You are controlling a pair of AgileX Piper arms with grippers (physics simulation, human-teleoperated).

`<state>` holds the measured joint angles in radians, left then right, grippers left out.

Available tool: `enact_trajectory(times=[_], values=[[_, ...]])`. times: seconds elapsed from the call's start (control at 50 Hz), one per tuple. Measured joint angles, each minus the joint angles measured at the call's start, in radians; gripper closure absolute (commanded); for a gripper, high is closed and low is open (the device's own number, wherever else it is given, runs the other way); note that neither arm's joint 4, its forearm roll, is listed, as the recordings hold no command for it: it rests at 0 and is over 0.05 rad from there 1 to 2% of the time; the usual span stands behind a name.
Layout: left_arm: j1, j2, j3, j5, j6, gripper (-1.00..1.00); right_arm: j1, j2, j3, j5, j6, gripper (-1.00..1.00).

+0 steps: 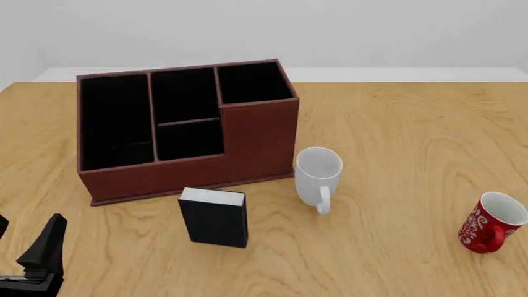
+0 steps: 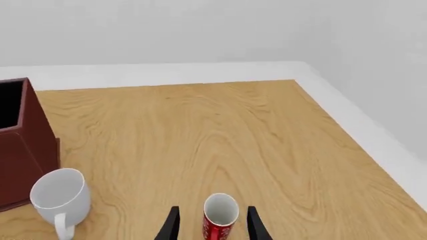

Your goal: Pick up the red mug and place it to the right of the caddy.

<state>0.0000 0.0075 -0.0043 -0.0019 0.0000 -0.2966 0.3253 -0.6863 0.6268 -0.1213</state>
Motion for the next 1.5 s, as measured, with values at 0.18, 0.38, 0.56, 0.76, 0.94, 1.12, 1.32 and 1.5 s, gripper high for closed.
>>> enact_trajectory(times=[0.18, 0.38, 0.56, 0.76, 0.94, 1.12, 1.32, 1.5], values=[[0.000, 0.000, 0.000, 0.000, 0.000, -1.00, -0.039, 0.050, 0.039, 0.006, 0.039, -1.00], [0.000, 0.000, 0.000, 0.000, 0.000, -1.00, -0.056, 0.087, 0.125, -0.023, 0.118, -1.00], [0.000, 0.000, 0.000, 0.000, 0.000, -1.00, -0.072, 0.103, 0.214, -0.063, 0.169, -1.00], [0.000, 0.000, 0.000, 0.000, 0.000, -1.00, -0.092, 0.121, 0.271, -0.104, 0.176, -1.00], [0.000, 0.000, 0.000, 0.000, 0.000, -1.00, -0.102, 0.160, 0.310, -0.164, 0.173, -1.00], [0.000, 0.000, 0.000, 0.000, 0.000, -1.00, -0.099, 0.215, 0.339, -0.231, 0.167, -1.00], [0.000, 0.000, 0.000, 0.000, 0.000, -1.00, -0.096, 0.270, 0.356, -0.291, 0.151, -1.00], [0.000, 0.000, 0.000, 0.000, 0.000, -1.00, -0.093, 0.309, 0.369, -0.335, 0.141, -1.00]])
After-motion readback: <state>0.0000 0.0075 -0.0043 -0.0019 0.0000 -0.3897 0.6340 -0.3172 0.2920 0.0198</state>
